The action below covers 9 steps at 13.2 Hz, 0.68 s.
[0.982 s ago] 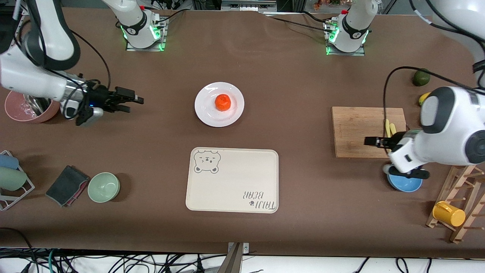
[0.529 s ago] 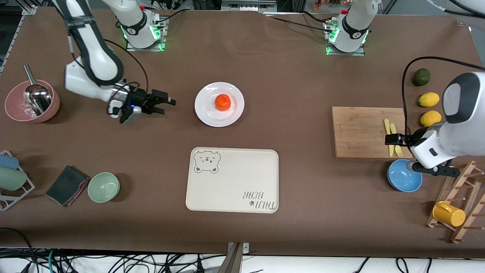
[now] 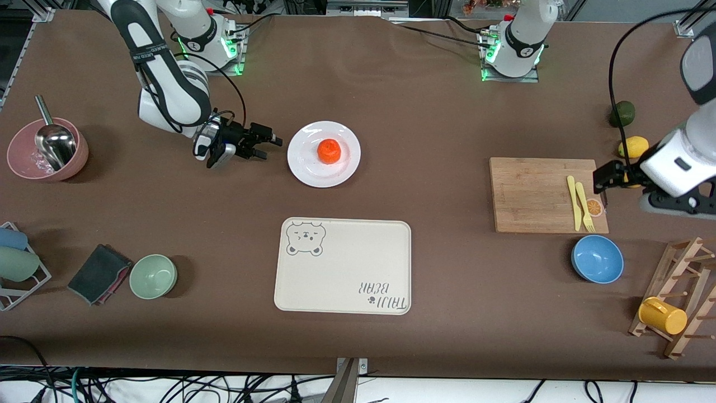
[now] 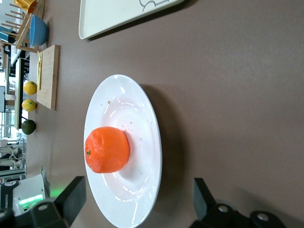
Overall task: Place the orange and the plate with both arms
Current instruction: 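Reach the right gripper to the plate rim while the left gripper withdraws, then grasp the white plate rim with the right gripper and lift it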
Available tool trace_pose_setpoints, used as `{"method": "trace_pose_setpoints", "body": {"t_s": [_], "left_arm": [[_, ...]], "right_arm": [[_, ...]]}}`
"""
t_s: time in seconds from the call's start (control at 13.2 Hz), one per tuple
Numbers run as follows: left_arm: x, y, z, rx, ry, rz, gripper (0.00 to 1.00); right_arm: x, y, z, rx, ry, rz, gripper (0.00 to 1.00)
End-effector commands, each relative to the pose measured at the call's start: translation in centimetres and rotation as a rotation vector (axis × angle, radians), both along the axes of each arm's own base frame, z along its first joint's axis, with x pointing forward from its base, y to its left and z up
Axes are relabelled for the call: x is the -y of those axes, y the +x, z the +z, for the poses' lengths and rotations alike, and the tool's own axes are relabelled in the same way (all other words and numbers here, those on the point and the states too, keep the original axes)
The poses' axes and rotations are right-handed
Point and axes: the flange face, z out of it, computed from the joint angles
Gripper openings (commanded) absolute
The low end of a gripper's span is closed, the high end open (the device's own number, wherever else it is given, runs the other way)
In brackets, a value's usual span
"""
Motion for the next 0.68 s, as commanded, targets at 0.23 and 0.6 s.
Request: {"method": "trace_pose_setpoints", "body": {"t_s": [0.23, 0.6], "left_arm": [[-3.0, -4.1, 2.6, 0.016, -0.125, 0.021, 1.00], [-3.2, -4.9, 3.7, -0.033, -0.117, -0.063, 1.00]], "right_arm": [[-2.0, -2.3, -1.9, 0.037, 0.017, -0.025, 0.59], [-2.0, -3.2, -3.9, 0.066, 0.026, -0.016, 0.51]]}}
